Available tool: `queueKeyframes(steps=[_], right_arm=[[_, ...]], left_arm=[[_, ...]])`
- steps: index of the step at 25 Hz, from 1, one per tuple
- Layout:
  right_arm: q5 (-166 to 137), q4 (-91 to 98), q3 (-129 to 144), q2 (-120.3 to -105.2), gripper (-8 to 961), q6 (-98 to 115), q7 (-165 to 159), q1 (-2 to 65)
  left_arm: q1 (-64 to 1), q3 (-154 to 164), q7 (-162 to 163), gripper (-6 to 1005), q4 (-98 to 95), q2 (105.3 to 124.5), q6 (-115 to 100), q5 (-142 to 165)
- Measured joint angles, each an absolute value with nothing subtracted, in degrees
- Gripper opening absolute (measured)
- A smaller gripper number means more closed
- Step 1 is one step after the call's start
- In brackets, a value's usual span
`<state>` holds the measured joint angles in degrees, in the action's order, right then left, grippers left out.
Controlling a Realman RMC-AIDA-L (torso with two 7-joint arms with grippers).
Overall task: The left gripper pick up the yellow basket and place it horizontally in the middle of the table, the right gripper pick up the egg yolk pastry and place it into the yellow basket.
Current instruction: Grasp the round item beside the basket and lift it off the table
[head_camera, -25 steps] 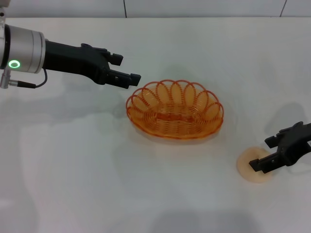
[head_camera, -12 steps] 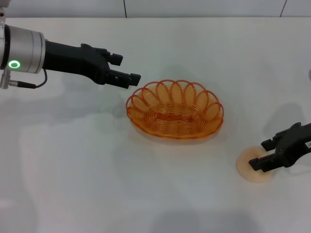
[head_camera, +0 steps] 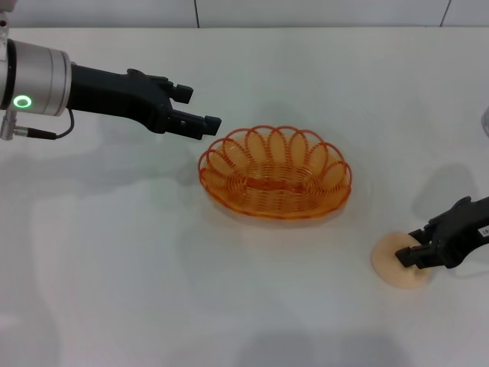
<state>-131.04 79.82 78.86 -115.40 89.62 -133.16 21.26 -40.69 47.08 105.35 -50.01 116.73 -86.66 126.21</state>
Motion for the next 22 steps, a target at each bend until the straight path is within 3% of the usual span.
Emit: queueKeyframes(steps=[7, 22], right_arm=[[-130.9, 79.8, 79.1, -115.40, 259, 90.0, -133.2, 21.6], [-130.4, 80.4, 79.3, -115.49, 148, 90.5, -133.2, 22.1]], left_arm=[[-40.6, 46.9, 105.2, 887, -50.0, 116.79, -86.7, 126.2], [-40.0, 46.9, 104.8, 887, -50.0, 116.81, -86.6, 125.2]])
